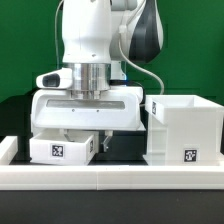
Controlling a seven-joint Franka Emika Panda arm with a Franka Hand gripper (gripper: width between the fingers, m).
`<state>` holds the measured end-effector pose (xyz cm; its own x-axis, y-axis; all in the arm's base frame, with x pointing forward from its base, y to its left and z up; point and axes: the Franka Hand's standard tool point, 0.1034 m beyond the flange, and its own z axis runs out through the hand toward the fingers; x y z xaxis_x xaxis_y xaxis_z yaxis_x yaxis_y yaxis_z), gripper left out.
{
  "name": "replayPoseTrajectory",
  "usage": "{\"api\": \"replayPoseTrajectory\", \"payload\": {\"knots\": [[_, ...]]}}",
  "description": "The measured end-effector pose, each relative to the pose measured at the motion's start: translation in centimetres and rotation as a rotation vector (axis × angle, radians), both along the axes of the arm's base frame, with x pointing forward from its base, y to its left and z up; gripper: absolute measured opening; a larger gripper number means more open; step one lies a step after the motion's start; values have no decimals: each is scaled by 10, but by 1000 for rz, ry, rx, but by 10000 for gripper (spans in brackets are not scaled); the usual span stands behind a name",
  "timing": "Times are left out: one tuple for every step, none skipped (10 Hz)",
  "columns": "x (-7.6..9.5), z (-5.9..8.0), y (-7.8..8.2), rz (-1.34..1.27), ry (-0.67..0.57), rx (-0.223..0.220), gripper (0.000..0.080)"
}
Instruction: Assemble drawer
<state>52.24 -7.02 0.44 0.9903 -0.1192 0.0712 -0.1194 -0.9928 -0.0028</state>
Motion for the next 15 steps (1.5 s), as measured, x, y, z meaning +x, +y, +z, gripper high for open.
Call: {"api": "replayPoseTrajectory", "payload": {"knots": [[-1,-1,0,1,2,0,358],[-1,-1,0,5,2,0,220],[-1,-1,0,6,2,0,80],[-1,-1,0,6,2,0,80],[-1,-1,0,6,2,0,41],[-1,-1,0,6,2,0,41],[-1,-1,0,6,2,0,41],[-1,-1,0,6,2,0,41],[-1,-1,0,6,2,0,41],[-1,0,0,26,2,-2,41],[-3,4,0,109,1,-9,41],[-4,5,1,185,1,-14,41],[-7,3,1,257,7,-18,41],[-8,3,-2,284,11,-18,41],[-8,2,-2,286,11,-19,41]]}}
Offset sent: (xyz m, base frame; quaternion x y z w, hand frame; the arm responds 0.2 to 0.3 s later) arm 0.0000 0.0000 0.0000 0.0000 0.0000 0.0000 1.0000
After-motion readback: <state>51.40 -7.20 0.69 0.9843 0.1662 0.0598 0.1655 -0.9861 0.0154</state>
